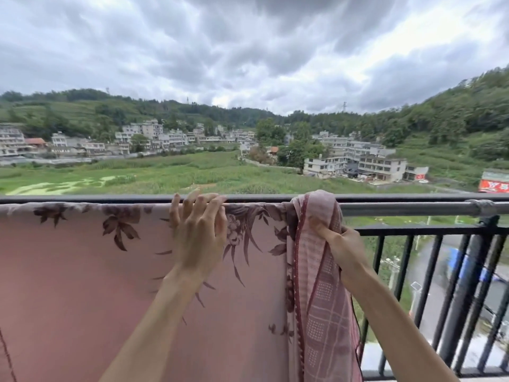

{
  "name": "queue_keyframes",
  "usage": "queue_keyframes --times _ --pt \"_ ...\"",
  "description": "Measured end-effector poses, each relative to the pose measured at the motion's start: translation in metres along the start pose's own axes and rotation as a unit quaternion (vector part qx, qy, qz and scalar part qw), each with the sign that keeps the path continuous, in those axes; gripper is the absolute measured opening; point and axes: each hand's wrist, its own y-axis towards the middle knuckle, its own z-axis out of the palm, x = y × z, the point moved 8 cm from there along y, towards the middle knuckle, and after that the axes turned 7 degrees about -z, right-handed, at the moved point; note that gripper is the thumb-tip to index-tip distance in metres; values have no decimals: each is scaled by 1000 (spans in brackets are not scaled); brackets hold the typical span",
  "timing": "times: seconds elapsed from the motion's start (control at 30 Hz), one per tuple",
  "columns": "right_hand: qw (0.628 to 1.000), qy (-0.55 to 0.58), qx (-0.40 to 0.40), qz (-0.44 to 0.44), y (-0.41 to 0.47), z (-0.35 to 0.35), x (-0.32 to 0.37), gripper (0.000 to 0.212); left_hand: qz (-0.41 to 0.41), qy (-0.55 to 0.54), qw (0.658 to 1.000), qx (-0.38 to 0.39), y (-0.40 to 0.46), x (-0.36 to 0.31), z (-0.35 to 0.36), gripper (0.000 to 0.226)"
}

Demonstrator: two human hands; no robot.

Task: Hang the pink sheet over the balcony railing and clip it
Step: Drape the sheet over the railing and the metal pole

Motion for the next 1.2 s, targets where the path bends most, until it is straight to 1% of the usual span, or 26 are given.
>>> queue_keyframes --times 0.07,0.1,0.17,0.23,0.33,0.47,0.6,0.73,0.83,0.93,1.03,1.1,1.2 --pt "1000 0 6 2 -1 3 -2 12 62 -24 997 45 -16 -39 21 44" --pt "1000 -4 12 1 0 5 -3 12 77 -26 995 62 -20 -52 30 46" --pt "1000 -8 27 -2 2 10 -5 12 83 0 994 67 -20 -60 41 49" --pt "999 -4 40 -7 3 14 -6 13 65 28 996 59 -14 -54 44 50" --pt "998 6 62 -5 3 13 -5 13 25 44 998 45 -9 -40 41 51" --pt "993 90 59 56 6 -19 -1 14 2 85 996 11 -13 -26 33 49" --pt "988 129 55 66 6 -41 5 11 -30 82 996 -11 -17 -5 18 50" --pt "989 119 72 48 4 -33 10 9 -58 80 995 -9 -19 10 9 52" --pt "990 110 73 41 2 -21 11 9 -61 79 995 -6 -21 28 -1 53" --pt "990 132 38 29 0 -23 7 10 -71 75 995 -5 -20 44 -9 53" --pt "992 120 -7 38 -13 -35 -17 13 -75 69 995 -12 -19 57 -16 52" --pt "993 105 -9 54 -21 -37 -31 16 -73 74 995 -10 -19 63 -17 53" --pt "994 93 6 63 -21 -29 -26 12 -85 75 994 -3 -18 68 -22 54"
